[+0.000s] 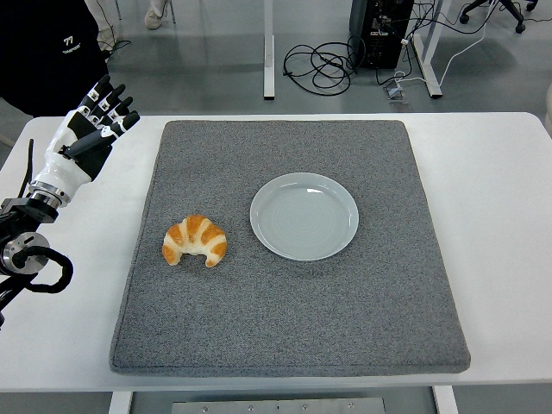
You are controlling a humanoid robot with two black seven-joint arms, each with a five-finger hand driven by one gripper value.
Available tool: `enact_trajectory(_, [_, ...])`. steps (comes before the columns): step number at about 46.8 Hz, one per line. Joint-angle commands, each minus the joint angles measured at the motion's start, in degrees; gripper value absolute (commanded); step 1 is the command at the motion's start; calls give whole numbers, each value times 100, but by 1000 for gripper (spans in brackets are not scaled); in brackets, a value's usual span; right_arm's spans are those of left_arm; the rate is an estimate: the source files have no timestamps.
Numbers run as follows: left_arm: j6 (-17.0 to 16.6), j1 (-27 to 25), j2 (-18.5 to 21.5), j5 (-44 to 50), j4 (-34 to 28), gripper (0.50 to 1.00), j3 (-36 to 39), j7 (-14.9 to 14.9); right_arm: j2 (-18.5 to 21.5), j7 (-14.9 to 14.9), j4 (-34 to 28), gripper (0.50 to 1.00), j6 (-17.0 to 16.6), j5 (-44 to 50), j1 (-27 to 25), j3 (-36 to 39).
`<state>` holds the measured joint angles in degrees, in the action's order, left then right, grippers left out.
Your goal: Place the bread on the plate
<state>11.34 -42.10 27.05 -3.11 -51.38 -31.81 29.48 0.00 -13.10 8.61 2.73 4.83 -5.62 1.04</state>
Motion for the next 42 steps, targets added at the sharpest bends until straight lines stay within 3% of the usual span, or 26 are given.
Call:
enact_trajectory(1, [-9,9,-6,3,5,972,17,14,0,0,0,1000,8,0,0,1])
enact_trajectory(42, [-9,35,-33,3,-4,972,35,5,0,0,-9,1000,0,0,0,-8])
